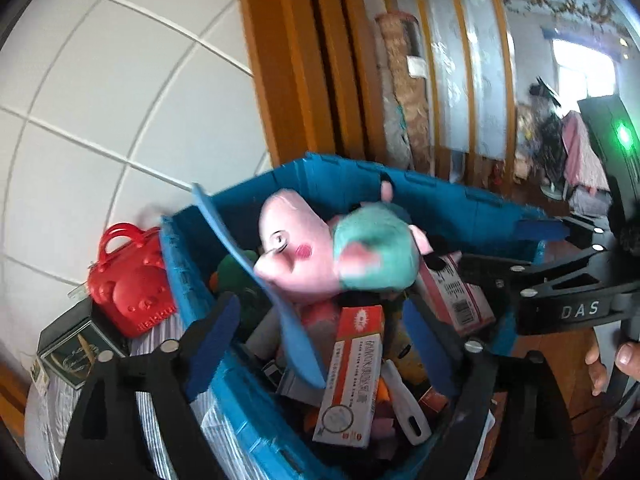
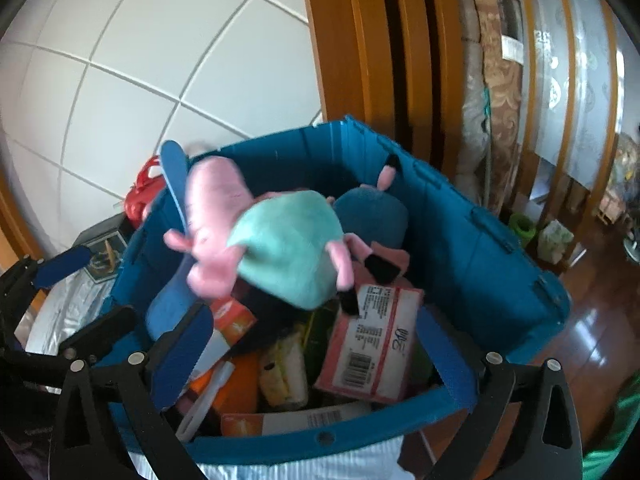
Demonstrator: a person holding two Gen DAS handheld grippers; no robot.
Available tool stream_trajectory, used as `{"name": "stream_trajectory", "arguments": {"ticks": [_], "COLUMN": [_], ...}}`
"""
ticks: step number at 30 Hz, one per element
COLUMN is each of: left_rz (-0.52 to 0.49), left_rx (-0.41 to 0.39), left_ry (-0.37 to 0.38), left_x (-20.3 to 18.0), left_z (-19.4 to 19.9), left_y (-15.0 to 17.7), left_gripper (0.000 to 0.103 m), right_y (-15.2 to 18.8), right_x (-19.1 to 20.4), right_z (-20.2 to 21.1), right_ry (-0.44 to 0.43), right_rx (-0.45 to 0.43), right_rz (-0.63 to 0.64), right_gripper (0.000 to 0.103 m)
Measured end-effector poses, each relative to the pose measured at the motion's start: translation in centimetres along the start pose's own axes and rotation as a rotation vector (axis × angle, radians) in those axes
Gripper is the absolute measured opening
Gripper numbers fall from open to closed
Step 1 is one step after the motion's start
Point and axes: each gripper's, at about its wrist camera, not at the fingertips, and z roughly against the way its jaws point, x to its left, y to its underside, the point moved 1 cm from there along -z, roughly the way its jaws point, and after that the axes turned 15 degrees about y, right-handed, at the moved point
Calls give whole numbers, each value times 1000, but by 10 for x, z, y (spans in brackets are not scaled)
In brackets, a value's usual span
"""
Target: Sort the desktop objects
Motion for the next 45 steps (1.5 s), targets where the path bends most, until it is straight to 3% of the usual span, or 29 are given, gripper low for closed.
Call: {"name": "stream_trajectory", "arguments": {"ticks": [2, 7, 11, 14, 18, 26, 35, 45], "left_rz": [21, 110, 191, 159, 147, 110, 140, 159], "left_rx": [-30, -104, -65, -44, -42, -43, 1, -8], "left_ry": [-24, -54, -39, -20, -88, -129, -109, -96], "left_x": [3, 11, 19, 13, 9, 0, 3, 7], "left_z": [11, 36, 35, 34, 37, 46, 45, 48], "left_y": [2, 9, 13, 18, 22, 26, 32, 32], "left_gripper": [100, 101, 102, 102, 102, 102, 102, 102], "right_y": [2, 8, 13, 19, 27, 42, 45, 44], "right_x": [0, 5, 15, 19, 21, 25, 26, 28], "right_z": [13, 43, 62, 65, 64, 68, 75, 71], "right_ry": [27, 122, 182, 180, 177, 130, 138, 185], "right_rx": [-29, -115, -158, -158, -145, -128, -132, -128], "right_rz": [-2, 2, 0, -10, -16, -16, -18, -1], "right_gripper": [103, 103, 103, 103, 103, 103, 103, 103]}}
